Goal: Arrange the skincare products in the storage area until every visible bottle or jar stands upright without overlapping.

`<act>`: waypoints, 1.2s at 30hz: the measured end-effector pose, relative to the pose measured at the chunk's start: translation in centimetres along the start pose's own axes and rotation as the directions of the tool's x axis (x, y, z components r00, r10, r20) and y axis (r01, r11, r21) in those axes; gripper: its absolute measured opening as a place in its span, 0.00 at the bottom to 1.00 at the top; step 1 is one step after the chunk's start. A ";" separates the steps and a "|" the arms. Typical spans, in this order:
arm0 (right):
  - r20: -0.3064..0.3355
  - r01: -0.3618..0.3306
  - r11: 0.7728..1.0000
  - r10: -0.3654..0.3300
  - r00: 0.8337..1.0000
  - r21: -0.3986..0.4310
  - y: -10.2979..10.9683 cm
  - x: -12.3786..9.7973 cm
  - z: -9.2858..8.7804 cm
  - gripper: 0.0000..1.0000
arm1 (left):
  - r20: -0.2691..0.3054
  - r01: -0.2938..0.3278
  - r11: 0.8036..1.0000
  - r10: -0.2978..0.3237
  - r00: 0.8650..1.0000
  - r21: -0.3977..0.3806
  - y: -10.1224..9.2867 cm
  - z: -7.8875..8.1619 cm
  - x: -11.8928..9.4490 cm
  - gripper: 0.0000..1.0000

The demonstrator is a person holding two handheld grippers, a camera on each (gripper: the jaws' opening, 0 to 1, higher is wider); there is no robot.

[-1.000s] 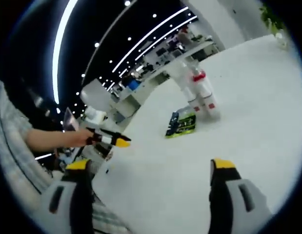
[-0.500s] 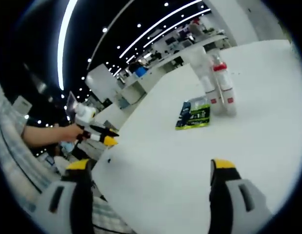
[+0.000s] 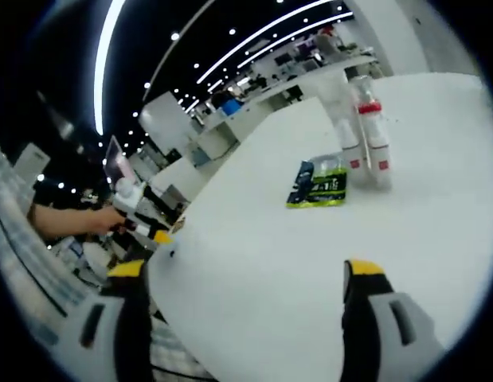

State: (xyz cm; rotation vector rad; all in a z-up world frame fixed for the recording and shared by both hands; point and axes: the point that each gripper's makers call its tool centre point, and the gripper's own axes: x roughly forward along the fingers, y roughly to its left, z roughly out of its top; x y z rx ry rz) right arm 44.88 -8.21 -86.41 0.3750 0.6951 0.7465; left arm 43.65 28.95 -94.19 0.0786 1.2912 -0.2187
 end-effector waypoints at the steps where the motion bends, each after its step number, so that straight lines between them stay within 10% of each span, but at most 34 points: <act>1: 0.001 0.000 1.000 0.000 1.000 0.001 0.0 0.0 0.0 0.99 | 0.001 -0.007 1.000 0.007 1.000 -0.003 0.1 -0.1 0.0 0.63; 14: -0.019 0.027 1.000 -0.027 0.999 0.009 -0.5 -0.5 -0.8 0.99 | -0.090 -0.030 0.999 0.029 0.996 -0.012 -0.5 -2.9 1.9 0.58; 36: -0.015 0.060 0.997 -0.059 0.998 0.050 -1.0 -0.7 -1.6 0.99 | -0.090 -0.041 0.999 0.042 0.995 0.005 -0.1 -3.1 2.6 0.40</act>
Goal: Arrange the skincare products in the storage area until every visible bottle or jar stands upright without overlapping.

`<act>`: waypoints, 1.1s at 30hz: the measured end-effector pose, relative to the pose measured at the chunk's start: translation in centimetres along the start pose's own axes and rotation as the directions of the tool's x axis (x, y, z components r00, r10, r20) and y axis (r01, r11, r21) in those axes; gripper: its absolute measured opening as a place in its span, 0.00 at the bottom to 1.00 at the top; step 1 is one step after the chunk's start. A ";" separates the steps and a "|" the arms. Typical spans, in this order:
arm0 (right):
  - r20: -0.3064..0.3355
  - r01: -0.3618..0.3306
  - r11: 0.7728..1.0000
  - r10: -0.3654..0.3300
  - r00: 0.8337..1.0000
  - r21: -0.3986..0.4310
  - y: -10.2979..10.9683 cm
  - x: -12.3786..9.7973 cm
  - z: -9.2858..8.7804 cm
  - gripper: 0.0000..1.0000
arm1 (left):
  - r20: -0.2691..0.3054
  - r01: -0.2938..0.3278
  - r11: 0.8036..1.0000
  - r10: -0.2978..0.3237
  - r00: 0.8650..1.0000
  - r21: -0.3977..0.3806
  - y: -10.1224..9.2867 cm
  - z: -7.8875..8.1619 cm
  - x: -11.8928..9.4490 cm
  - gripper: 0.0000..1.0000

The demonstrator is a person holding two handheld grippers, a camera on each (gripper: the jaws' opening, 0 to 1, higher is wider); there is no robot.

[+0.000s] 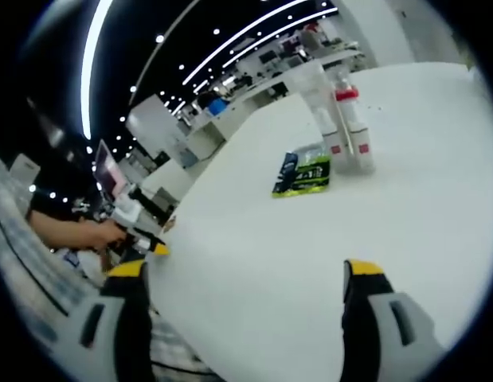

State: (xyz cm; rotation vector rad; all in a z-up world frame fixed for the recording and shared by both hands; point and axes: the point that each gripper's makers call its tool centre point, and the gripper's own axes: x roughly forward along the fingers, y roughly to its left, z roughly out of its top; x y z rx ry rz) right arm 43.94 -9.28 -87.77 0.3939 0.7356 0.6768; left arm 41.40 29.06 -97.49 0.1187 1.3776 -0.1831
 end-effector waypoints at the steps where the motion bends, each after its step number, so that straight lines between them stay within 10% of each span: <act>1: -0.001 -0.004 1.000 0.004 1.000 -0.001 0.1 0.0 -0.1 0.99 | -0.003 0.000 1.000 0.000 1.000 0.000 0.0 0.0 0.0 0.40; 12: -0.005 -0.004 1.000 0.004 1.000 0.003 -0.1 -0.4 -0.3 0.99 | -0.011 0.063 0.998 -0.062 0.998 0.031 -1.3 0.4 -0.4 0.40; 23: 0.019 -0.013 1.000 0.012 1.000 0.026 0.0 -0.5 0.1 0.95 | 0.069 0.085 0.972 -0.103 0.992 0.219 -5.6 5.0 -2.5 0.40; 33: 0.024 -0.058 0.997 0.057 0.998 0.055 0.7 -0.8 -0.1 0.84 | 0.108 0.124 0.855 -0.205 0.973 0.503 -13.4 8.3 -4.7 0.40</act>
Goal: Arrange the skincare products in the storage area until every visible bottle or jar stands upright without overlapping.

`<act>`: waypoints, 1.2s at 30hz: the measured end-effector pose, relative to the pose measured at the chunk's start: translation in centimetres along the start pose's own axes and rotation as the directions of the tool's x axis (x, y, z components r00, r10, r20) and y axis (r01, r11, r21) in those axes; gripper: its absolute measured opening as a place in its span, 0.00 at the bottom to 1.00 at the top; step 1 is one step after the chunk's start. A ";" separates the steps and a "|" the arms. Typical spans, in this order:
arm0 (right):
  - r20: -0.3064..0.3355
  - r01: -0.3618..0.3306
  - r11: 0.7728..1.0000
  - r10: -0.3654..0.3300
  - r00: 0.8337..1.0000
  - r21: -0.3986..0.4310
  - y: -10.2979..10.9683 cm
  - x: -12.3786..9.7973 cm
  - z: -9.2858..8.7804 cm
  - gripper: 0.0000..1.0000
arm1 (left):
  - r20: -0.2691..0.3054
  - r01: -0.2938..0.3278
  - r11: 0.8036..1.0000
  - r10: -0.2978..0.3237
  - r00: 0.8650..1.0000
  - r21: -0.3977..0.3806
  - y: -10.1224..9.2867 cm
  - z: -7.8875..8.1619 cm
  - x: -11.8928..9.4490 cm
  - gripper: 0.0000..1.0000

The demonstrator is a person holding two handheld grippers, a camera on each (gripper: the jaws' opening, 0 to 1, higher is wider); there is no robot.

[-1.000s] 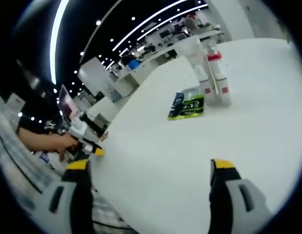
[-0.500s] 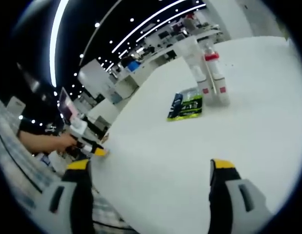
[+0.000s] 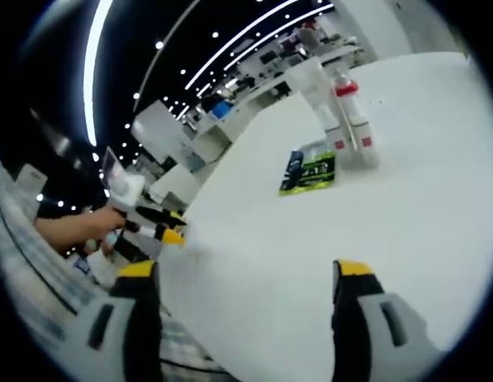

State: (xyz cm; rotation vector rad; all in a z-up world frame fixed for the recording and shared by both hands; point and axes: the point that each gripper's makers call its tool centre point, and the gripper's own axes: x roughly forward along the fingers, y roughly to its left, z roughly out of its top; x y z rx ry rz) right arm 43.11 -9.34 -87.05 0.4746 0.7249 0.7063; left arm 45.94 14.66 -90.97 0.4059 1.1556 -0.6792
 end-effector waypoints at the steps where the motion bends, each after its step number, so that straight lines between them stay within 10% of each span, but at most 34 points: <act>1: -0.001 -0.004 1.000 0.004 1.000 0.005 0.1 0.0 0.0 0.84 | 0.000 0.003 1.000 -0.003 1.000 0.027 -0.4 0.5 0.0 0.40; 10: -0.012 -0.057 0.998 0.057 0.998 0.019 1.4 0.2 -0.3 0.75 | 0.021 0.057 0.944 -0.068 0.997 0.325 -6.1 6.0 -0.1 0.40; 23: -0.001 -0.194 0.974 0.195 0.981 0.114 3.6 0.0 -0.2 0.35 | -0.012 0.124 0.779 -0.148 0.989 0.615 -14.8 8.7 0.3 0.40; 32: -0.034 -0.263 0.942 0.276 0.961 0.209 4.9 0.3 -1.5 0.21 | -0.002 0.126 0.669 -0.183 0.983 0.733 -19.4 10.5 -0.5 0.40; 34: -0.031 -0.270 0.938 0.284 0.958 0.219 4.9 0.3 -1.4 0.19 | -0.017 0.130 0.614 -0.186 0.982 0.779 -20.5 10.6 -0.6 0.40; 36: -0.030 -0.269 0.937 0.283 0.959 0.222 4.9 0.3 -1.3 0.18 | -0.011 0.126 0.610 -0.189 0.982 0.782 -21.1 10.9 -0.6 0.40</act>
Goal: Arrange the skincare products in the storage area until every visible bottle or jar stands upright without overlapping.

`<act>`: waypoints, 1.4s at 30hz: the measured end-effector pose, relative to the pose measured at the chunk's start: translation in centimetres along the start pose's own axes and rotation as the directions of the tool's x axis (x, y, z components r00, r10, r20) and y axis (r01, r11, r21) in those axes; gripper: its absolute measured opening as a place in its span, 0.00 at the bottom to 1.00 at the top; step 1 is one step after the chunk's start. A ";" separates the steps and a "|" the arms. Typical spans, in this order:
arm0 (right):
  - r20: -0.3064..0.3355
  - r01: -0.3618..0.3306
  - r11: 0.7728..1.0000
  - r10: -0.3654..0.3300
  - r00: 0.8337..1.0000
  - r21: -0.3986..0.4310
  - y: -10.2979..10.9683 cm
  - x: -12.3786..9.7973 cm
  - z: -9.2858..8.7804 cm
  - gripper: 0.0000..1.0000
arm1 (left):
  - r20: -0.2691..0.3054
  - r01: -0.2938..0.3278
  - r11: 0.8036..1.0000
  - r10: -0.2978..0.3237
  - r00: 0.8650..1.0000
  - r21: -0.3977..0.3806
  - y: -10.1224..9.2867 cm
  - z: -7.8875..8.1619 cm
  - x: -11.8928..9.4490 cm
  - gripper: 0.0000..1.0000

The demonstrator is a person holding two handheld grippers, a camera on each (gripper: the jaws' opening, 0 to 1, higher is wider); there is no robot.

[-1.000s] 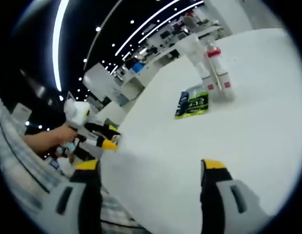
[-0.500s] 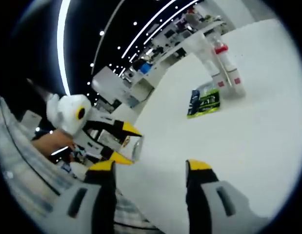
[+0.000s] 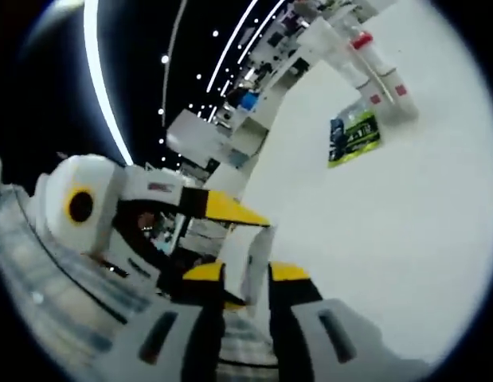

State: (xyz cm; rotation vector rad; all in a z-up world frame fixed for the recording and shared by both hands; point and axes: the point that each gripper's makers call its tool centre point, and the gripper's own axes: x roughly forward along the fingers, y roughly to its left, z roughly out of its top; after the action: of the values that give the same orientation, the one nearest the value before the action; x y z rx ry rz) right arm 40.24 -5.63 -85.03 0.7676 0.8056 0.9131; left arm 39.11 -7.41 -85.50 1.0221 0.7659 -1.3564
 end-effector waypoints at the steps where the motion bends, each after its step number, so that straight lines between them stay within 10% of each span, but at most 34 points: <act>1: 0.001 0.002 1.000 -0.002 1.000 0.003 -0.1 -0.1 0.1 0.15 | 0.007 0.009 1.000 -0.009 1.000 0.007 -0.2 0.4 0.1 0.40; 7: 0.005 -0.006 0.993 0.005 1.000 0.122 -1.2 -1.0 0.1 0.00 | 0.071 0.020 0.999 -0.018 0.997 -0.028 -0.2 1.1 0.5 0.40; 10: 0.026 -0.017 0.992 0.014 1.000 0.124 -1.3 -1.3 0.4 0.00 | 0.113 0.042 0.981 -0.021 0.993 -0.189 0.1 0.9 0.5 0.41; 15: 0.032 -0.007 0.993 0.003 0.999 0.118 -1.2 -1.3 0.9 0.00 | 0.218 0.134 0.861 -0.028 0.976 -0.490 1.1 0.1 -0.3 0.44; 17: 0.039 -0.010 0.994 0.005 0.999 0.107 -1.1 -1.2 1.2 0.00 | 0.250 0.184 0.788 -0.040 0.968 -0.587 1.1 -0.5 -0.3 0.51; 21: 0.117 -0.056 0.990 0.041 0.992 0.128 -0.4 -1.3 3.2 0.00 | 0.347 0.318 0.553 -0.055 0.936 -0.770 1.1 -0.8 -0.5 0.58; 23: 0.170 -0.117 0.987 0.097 0.981 0.112 0.7 -1.4 4.4 0.00 | 0.449 0.411 0.468 -0.033 0.893 -0.782 1.3 0.4 -1.1 0.51; 25: 0.181 -0.142 0.984 0.120 0.976 0.109 1.3 -1.4 4.9 0.00 | 0.551 0.524 0.311 -0.004 0.835 -0.793 1.5 1.6 -1.7 0.45; 27: 0.189 -0.189 0.979 0.171 0.967 0.081 2.1 -1.3 5.3 0.00 | 0.607 0.587 0.226 0.026 0.795 -0.778 1.8 2.2 -2.1 0.38; 33: 0.195 -0.195 0.977 0.176 0.965 0.081 2.1 -1.2 5.4 0.00 | 0.627 0.612 0.198 0.022 0.778 -0.766 1.3 1.8 -2.2 0.15; 35: 0.192 -0.185 0.981 0.170 0.967 0.066 2.0 -1.1 5.2 0.01 | 0.663 0.650 0.185 0.010 0.749 -0.737 1.0 1.9 -2.8 0.01; 36: 0.199 -0.199 0.978 0.184 0.963 0.062 2.2 -1.2 5.3 0.02 | 0.675 0.667 0.134 0.024 0.737 -0.733 1.1 2.1 -3.0 0.01; 42: 0.200 -0.198 0.979 0.185 0.962 0.046 2.5 -1.3 5.3 0.07 | 0.709 0.705 0.088 0.022 0.704 -0.703 0.8 1.9 -3.5 0.00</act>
State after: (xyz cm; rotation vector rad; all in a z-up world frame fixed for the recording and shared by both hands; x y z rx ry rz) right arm 43.39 -6.92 -80.07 0.9892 0.5978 0.9700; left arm 39.36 -7.75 -81.49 -0.7512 1.2088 -1.0716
